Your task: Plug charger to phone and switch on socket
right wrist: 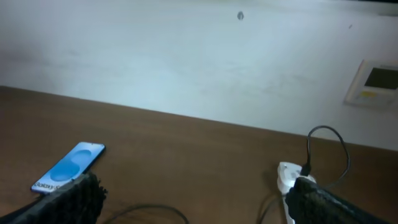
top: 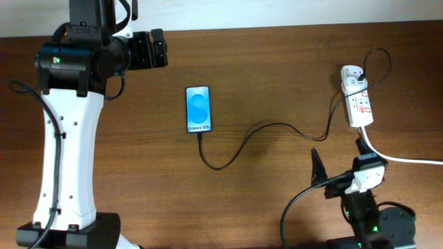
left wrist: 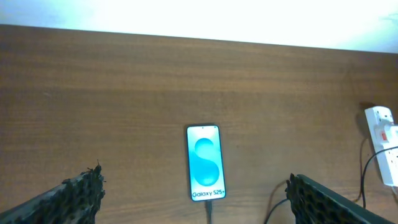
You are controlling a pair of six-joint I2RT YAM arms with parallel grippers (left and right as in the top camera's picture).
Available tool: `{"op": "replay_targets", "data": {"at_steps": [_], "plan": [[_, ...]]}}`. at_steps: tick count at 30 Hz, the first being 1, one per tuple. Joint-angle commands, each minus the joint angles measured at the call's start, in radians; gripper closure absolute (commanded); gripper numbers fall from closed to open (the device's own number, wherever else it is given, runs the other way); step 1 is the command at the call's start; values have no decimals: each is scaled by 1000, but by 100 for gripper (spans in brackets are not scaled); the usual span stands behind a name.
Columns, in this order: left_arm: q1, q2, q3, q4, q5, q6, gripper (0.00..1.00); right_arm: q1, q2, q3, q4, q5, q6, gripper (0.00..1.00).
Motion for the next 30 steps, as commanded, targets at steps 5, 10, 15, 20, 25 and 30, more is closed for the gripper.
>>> {"op": "replay_targets", "data": {"at_steps": [5,10,15,20,25,30], "plan": [[0,-9,4,-1,-4,10,1,6,-141,-95,83,5,1,2],[0,-9,4,-1,-3,9,1,7,-141,-154,295,5,1,2],[0,-9,4,-1,-3,10,1,6,-141,-258,474,5,1,2],[0,-9,4,-1,-3,10,0,11,-141,-367,617,5,1,2],[0,-9,4,-1,-3,9,1,32,-141,-419,620,9,1,2],[0,-9,4,-1,-3,9,1,32,-141,-419,398,9,1,2]]}}
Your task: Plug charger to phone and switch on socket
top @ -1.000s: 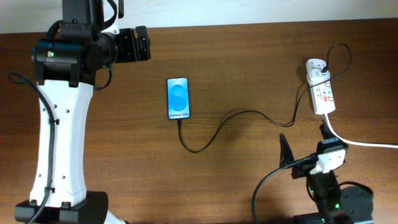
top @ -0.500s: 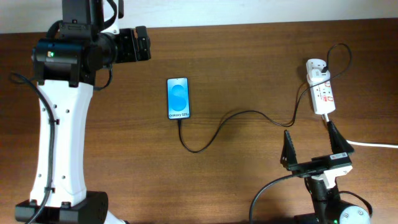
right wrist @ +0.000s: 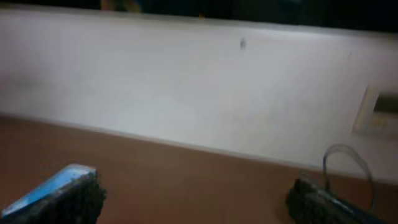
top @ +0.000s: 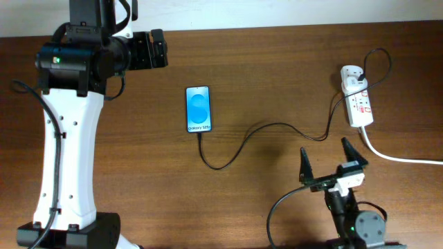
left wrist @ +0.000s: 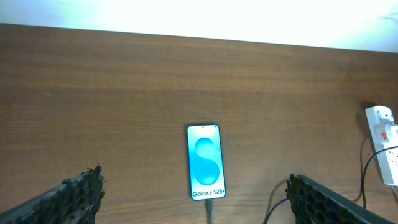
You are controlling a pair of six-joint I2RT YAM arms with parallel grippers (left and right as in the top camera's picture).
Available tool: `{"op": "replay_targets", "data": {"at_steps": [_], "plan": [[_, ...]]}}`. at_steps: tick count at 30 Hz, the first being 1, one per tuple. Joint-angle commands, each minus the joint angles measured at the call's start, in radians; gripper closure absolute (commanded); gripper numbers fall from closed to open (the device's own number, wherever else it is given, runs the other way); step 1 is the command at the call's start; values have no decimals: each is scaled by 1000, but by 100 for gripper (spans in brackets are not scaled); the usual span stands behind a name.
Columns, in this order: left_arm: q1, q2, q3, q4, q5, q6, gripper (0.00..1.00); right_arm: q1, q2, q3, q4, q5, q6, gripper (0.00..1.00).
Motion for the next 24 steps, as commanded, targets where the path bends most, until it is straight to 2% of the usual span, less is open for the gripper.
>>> {"op": "replay_targets", "data": {"at_steps": [1,3,24], "plan": [[0,-9,4,1,-3,9,1,10,-10,-5,-163,8,4,2],[0,-9,4,1,-4,9,1,10,-10,-5,-213,13,4,2],[0,-8,3,-16,-4,10,1,9,-10,-5,-211,8,4,2]]}}
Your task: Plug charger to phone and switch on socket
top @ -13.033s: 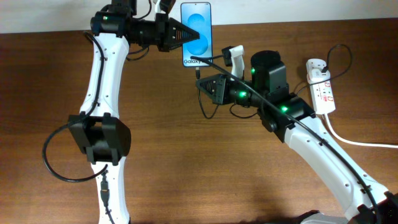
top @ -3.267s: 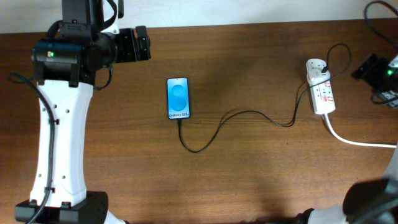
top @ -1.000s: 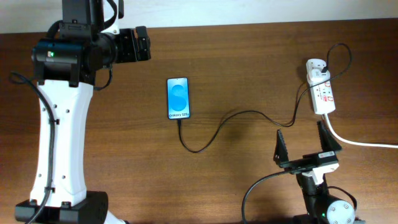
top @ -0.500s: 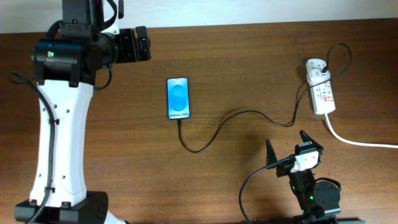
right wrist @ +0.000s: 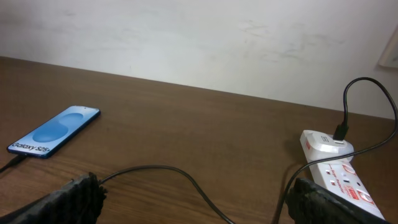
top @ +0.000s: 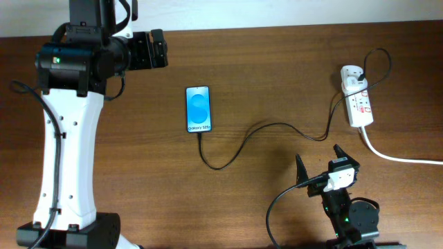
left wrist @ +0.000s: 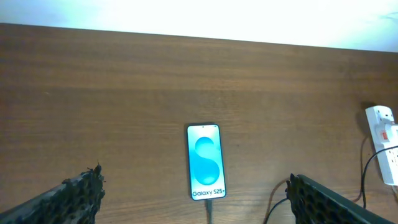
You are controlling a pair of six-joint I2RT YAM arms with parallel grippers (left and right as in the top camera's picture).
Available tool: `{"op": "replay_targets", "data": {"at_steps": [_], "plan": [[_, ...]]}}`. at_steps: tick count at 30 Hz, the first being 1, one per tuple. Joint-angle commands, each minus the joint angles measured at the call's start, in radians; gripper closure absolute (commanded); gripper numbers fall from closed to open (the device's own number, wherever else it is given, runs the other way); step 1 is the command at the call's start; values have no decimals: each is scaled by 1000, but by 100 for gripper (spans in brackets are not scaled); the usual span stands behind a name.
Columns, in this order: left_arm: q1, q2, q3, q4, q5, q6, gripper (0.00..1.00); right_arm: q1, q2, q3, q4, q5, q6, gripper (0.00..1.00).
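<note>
A phone (top: 199, 108) with a lit blue screen lies flat mid-table, also in the left wrist view (left wrist: 205, 162) and the right wrist view (right wrist: 54, 131). A black charger cable (top: 257, 131) runs from the phone's near end to the white power strip (top: 358, 104) at the right, whose adapter (right wrist: 324, 142) sits plugged in. My left gripper (left wrist: 193, 199) is open, held high and back from the phone. My right gripper (top: 320, 164) is open near the table's front, short of the strip (right wrist: 341, 174).
The strip's white mains lead (top: 401, 158) trails off the right edge. My left arm's white column (top: 66, 152) stands at the left. A pale wall (right wrist: 199, 43) lies beyond the table's far edge.
My right gripper has shifted left and turned down, so its camera now sees the table, cable and strip instead of mostly wall. The left arm, phone and cable are unchanged.
The phone lay with its cable in and screen lit throughout. My right gripper was open by the front right, just below the strip; then it had swung left and tilted up toward the wall; now it is further left, looking over the table.
</note>
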Motion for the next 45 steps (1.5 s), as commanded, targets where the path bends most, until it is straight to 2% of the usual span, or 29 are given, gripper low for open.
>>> {"op": "replay_targets", "data": {"at_steps": [1,6,8,12,17,19,23,26,30,33,39,45], "plan": [[0,-4,3,-23,-3,9,1,8,-10,-5,-5,5,5,1],[-3,-37,-31,-43,-30,10,1,8,-10,-5,-5,5,5,2],[-3,-113,-156,51,-38,10,1,8,-10,-5,-5,5,5,2],[-5,-335,-563,344,-37,10,1,8,-10,-5,-5,5,5,2],[-5,-735,-1205,788,-113,11,1,8,-10,-5,-5,5,5,2],[-5,-874,-1408,962,-115,14,1,8,-10,-5,-5,5,5,1],[-5,-1164,-1788,1278,-114,90,1,8,-10,-5,-5,5,5,2],[-5,-1368,-1989,1400,-100,191,1,8,-10,-5,-5,5,5,2],[-5,-1530,-2108,1428,-55,346,1,8,-10,-5,-5,5,5,1],[17,-1597,-2115,1316,-55,401,1,8,-10,-5,-5,5,5,2],[93,-1729,-2122,1142,-54,407,1,8,-10,-5,-5,5,5,2],[111,-1738,-2136,1133,-46,406,1,8,-10,-5,-5,5,5,2]]}}
